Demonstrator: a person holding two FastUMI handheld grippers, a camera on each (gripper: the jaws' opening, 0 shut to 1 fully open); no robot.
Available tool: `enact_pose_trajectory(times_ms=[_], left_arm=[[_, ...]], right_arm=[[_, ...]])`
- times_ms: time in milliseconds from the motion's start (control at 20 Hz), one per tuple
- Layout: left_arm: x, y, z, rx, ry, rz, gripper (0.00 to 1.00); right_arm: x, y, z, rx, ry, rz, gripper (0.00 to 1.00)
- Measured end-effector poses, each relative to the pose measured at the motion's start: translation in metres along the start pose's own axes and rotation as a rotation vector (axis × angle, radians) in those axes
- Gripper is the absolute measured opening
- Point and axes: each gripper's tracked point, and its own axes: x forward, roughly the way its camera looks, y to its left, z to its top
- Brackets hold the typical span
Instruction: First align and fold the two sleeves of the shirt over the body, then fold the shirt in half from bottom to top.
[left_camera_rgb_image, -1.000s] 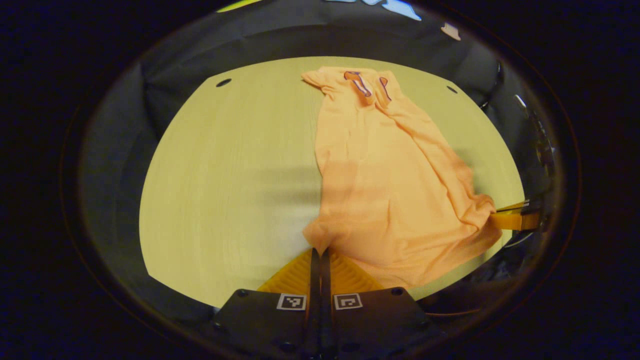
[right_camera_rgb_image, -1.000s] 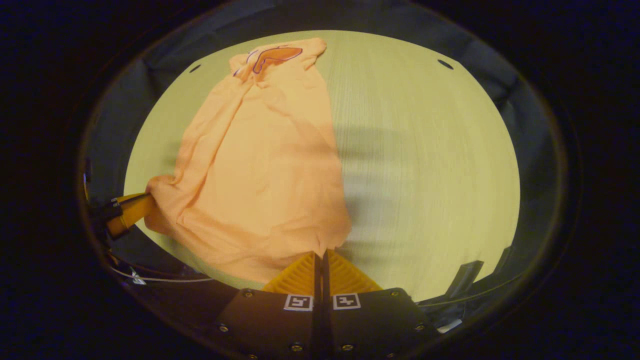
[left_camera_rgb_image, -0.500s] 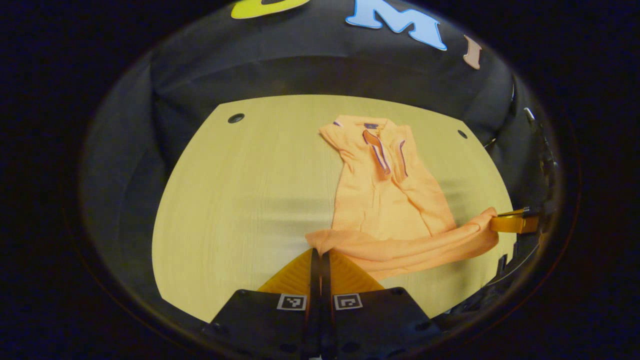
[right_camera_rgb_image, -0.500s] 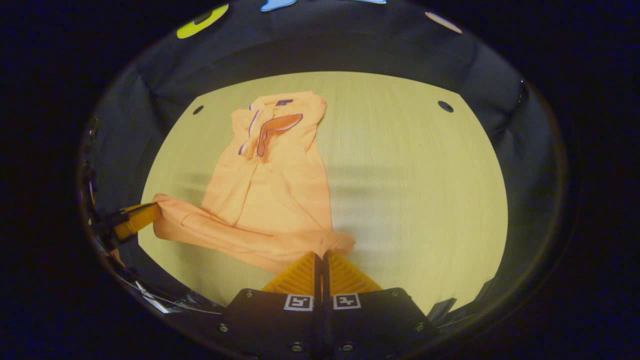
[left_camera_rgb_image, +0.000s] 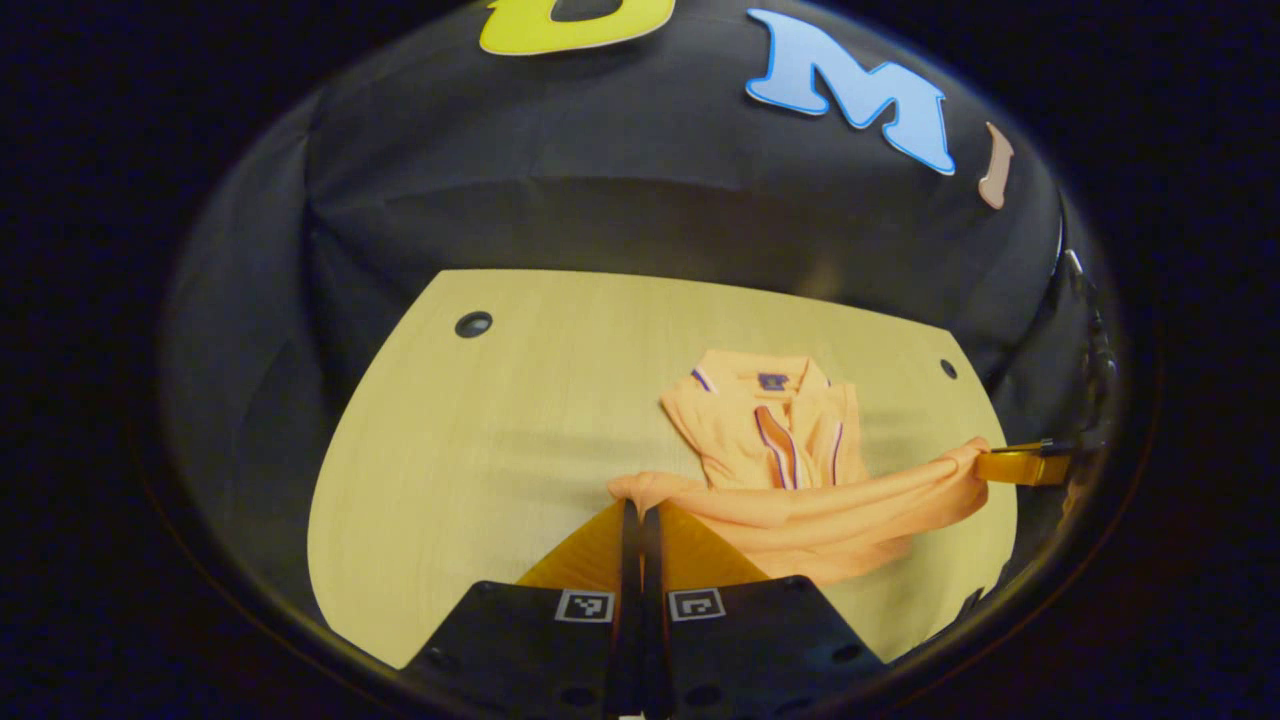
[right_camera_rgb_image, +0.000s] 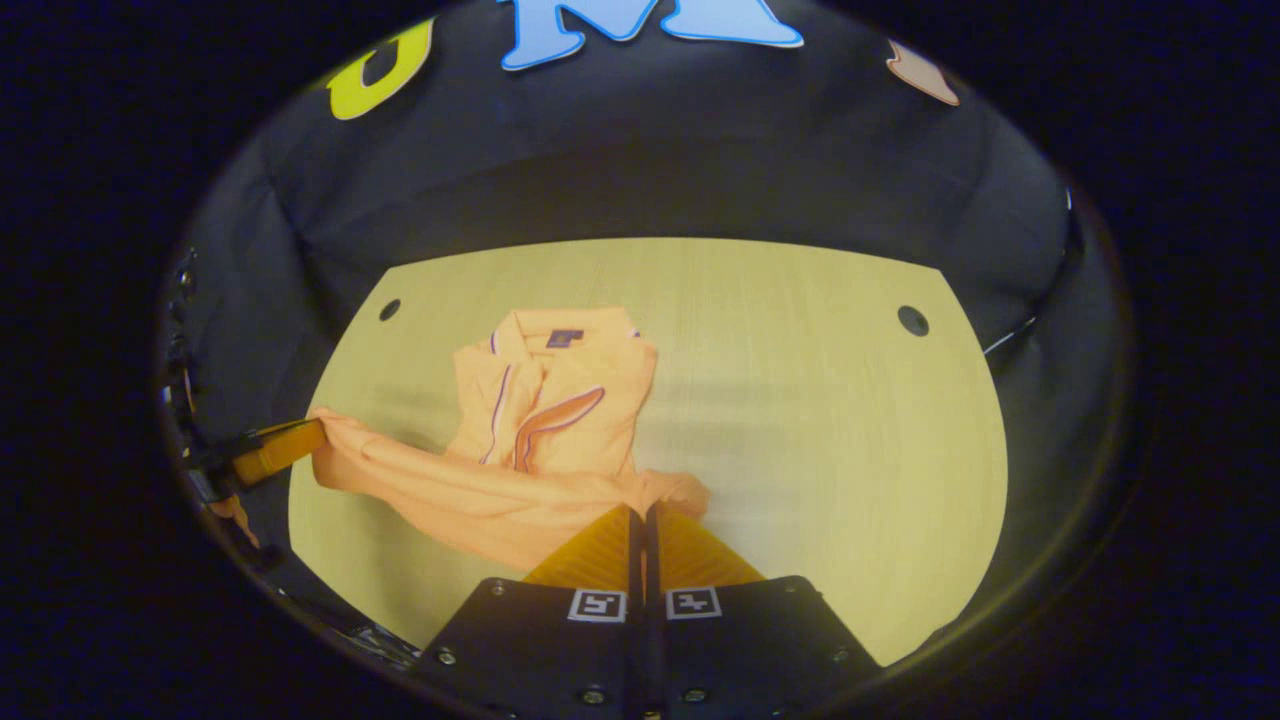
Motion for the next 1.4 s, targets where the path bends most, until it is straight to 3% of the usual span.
enact_pose_trajectory(times_ms=[200, 600, 800, 1050, 1400], left_arm=[[0.042, -0.002, 0.049, -0.040, -0.057, -0.012, 0.06], [0.135, -0.004, 0.109, 0.004, -0.137, -0.013, 0.07], [0.186, -0.008, 0.112, 0.055, -0.141, -0.004, 0.05], [0.237, -0.008, 0.095, 0.069, -0.108, 0.002, 0.05], [0.268, -0.001, 0.065, 0.073, -0.043, 0.025, 0.07]], right_arm=[[0.029, -0.005, 0.052, 0.037, -0.068, 0.011, 0.00], [0.108, -0.030, 0.129, 0.095, -0.181, -0.005, 0.00], [0.154, -0.042, 0.139, 0.105, -0.186, -0.025, 0.00], [0.199, -0.051, 0.122, 0.098, -0.145, -0.042, 0.00], [0.212, -0.053, 0.119, 0.116, -0.143, -0.027, 0.00]])
